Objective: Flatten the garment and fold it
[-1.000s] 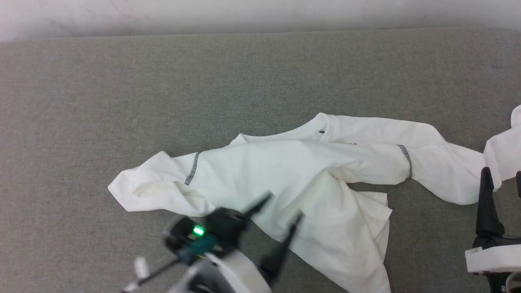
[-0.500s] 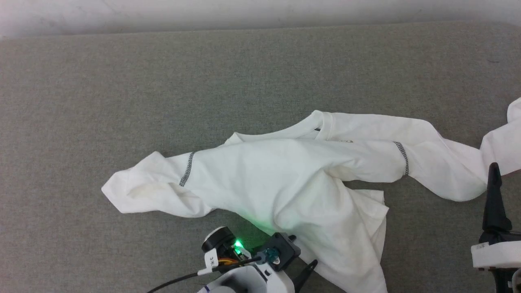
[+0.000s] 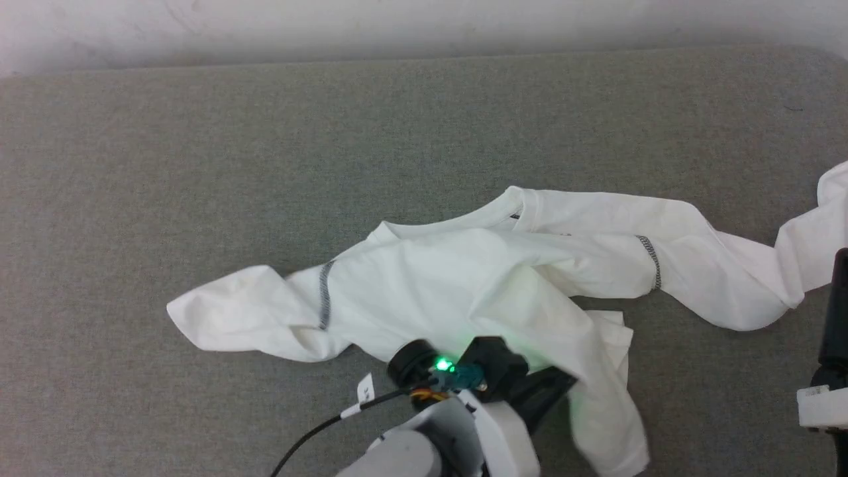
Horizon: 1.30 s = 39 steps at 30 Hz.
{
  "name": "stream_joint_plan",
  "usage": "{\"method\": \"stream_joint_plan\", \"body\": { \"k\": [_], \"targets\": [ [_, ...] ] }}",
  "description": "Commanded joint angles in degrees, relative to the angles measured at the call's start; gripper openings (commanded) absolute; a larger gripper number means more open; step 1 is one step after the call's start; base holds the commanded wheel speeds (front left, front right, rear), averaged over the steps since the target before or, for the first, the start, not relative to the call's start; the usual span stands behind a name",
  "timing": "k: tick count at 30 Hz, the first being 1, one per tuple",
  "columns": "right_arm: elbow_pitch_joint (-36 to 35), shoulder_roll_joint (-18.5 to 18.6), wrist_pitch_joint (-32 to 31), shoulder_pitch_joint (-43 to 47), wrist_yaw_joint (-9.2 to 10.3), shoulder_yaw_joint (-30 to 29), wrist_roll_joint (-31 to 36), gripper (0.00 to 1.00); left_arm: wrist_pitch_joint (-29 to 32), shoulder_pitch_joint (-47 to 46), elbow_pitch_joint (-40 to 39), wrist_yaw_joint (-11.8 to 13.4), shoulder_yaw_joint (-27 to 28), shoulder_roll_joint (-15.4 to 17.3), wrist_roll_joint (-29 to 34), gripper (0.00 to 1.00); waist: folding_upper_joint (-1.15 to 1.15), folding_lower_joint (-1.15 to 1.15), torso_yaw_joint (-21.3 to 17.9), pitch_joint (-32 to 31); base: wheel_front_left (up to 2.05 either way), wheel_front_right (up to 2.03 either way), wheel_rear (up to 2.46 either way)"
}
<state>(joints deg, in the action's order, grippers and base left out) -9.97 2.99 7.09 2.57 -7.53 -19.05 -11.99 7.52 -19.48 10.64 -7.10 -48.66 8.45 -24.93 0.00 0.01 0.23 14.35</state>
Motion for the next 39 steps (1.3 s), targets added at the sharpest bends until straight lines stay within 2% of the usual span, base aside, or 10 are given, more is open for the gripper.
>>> {"method": "stream_joint_plan", "body": {
  "k": [1,8,13,18,19,20,21,29,33,39],
  "targets": [
    [-0.46,-0.12,-0.16,-0.18,0.04,-0.39,0.1,1.0,-0.43,-2.02,-2.14,-0.38,-0.19,-1.15,-1.7,0.0,0.0,-0.01,0.27,-0.31,0.0,0.0,0.0],
    [-1.14,-0.12,-0.8,-0.08,0.04,-1.29,0.15,1.0,-0.97,-7.72,-11.32,-0.38,-4.42,-4.41,-8.14,0.0,0.0,-0.01,0.45,-0.75,0.0,0.0,0.0],
    [-0.77,-0.12,-0.81,0.14,0.04,-0.9,0.02,1.0,-2.05,-8.43,-5.66,-0.38,-9.57,-5.23,-9.14,0.0,0.0,-0.01,-0.19,-0.62,0.0,0.0,0.0],
    [-0.13,-0.12,-0.93,0.36,0.04,-0.52,0.11,1.0,-3.42,-6.52,2.22,-0.38,-13.54,-5.53,-14.63,0.0,0.0,-0.01,-0.29,-0.4,0.0,0.0,0.0],
    [0.04,-0.12,-0.94,0.35,0.04,-0.4,0.16,1.0,-3.43,-6.62,3.53,-0.38,-14.38,-5.54,-15.19,0.19,0.0,-0.01,-0.23,-0.45,0.0,0.0,0.0],
    [0.14,-0.12,-0.99,0.34,0.04,-0.32,0.2,1.0,-3.51,-6.88,4.64,-0.38,-15.25,-5.55,-15.45,0.94,0.0,-0.01,-0.11,-0.49,0.0,0.0,0.0],
    [0.2,-0.12,-1.03,0.37,0.04,-0.34,0.22,1.0,-3.76,-7.05,5.44,-0.37,-15.84,-5.55,-15.93,1.0,0.0,-0.01,0.13,-0.59,0.0,0.0,0.0],
    [0.43,-0.12,-1.48,0.75,0.04,-0.44,0.44,1.0,-6.57,-9.16,2.78,1.62,-12.16,-5.32,-21.66,1.0,0.0,-0.01,2.28,-1.93,0.0,0.0,0.0],
    [0.29,-0.12,-1.53,1.07,0.04,-0.56,0.35,1.0,-8.82,-10.08,-3.39,5.63,-5.57,0.0,-21.89,1.0,0.0,-0.01,2.87,-2.15,0.0,0.0,0.0],
    [0.3,-0.12,-1.29,1.23,0.04,-0.15,-0.02,1.0,-9.92,-7.23,-10.62,16.22,4.29,14.52,-18.84,1.0,0.0,-0.01,2.77,-1.74,0.0,0.0,0.0]
  ]
}}
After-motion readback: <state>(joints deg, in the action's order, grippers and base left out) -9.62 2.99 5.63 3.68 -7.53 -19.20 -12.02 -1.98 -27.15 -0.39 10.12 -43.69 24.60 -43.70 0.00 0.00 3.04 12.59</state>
